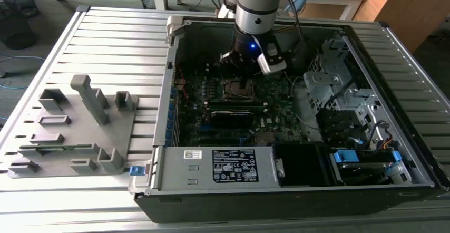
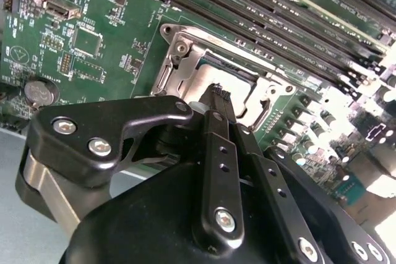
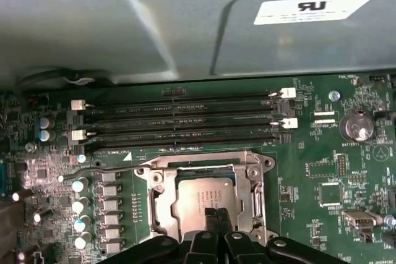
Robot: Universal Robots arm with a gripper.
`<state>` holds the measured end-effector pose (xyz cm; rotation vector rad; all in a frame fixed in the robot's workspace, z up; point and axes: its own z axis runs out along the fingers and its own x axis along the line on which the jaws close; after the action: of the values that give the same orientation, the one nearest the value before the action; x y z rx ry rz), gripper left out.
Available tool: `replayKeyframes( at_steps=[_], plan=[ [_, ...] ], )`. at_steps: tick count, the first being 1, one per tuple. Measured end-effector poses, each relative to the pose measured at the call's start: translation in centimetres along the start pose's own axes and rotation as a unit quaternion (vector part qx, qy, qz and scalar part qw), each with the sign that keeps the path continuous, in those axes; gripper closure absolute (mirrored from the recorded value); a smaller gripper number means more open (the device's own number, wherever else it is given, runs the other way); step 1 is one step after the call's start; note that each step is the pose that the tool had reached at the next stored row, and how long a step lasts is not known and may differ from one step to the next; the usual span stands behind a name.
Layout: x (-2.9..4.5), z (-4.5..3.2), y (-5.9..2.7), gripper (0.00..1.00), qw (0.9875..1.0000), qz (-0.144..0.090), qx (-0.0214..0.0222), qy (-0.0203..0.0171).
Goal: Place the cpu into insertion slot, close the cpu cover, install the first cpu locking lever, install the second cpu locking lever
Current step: 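Close the cpu cover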
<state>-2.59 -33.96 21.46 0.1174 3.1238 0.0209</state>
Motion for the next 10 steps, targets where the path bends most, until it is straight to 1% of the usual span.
replayKeyframes(
  at_steps=[3, 4, 10],
  plan=[
    [0.00, 0.12, 0.00, 0.89, 0.9999, -0.015, -0.0004, -0.0020],
    [0.10, 0.13, -0.01, 0.89, 0.9999, -0.016, -0.0004, -0.0023],
    [1.53, 0.29, 0.01, 0.89, 0.9999, -0.016, -0.0001, -0.0041]
  ],
)
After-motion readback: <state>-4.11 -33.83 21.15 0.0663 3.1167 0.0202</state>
